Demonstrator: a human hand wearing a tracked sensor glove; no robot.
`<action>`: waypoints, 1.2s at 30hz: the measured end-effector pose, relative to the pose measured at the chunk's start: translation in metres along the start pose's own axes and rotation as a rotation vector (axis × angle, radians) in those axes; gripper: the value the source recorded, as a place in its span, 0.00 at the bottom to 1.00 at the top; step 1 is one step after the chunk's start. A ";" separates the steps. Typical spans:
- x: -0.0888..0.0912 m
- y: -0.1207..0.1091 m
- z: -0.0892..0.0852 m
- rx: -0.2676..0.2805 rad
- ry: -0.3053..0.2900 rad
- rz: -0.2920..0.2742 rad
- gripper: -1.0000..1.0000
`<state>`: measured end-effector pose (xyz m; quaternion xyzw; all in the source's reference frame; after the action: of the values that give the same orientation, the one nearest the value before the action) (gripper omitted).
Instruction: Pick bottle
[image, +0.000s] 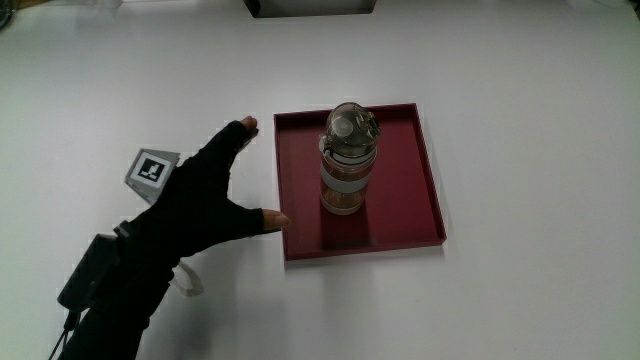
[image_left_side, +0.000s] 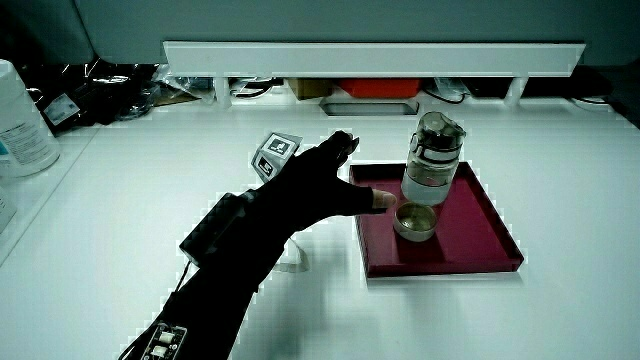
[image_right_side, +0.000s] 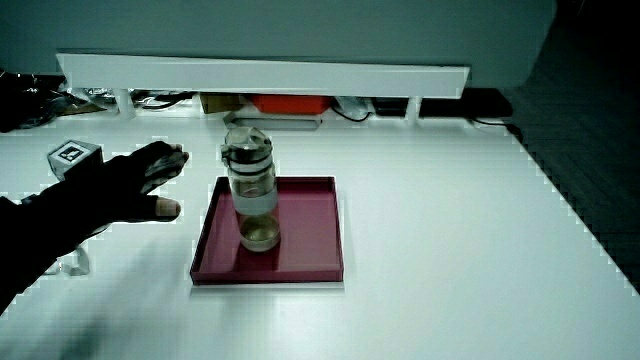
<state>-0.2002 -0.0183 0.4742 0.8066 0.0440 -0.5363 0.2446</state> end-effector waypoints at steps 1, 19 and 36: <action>0.001 0.001 -0.002 0.000 0.024 0.009 0.50; -0.002 0.029 -0.053 -0.037 0.027 0.033 0.50; -0.013 0.040 -0.080 -0.009 -0.044 0.037 0.50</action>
<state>-0.1245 -0.0155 0.5244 0.7942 0.0262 -0.5491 0.2591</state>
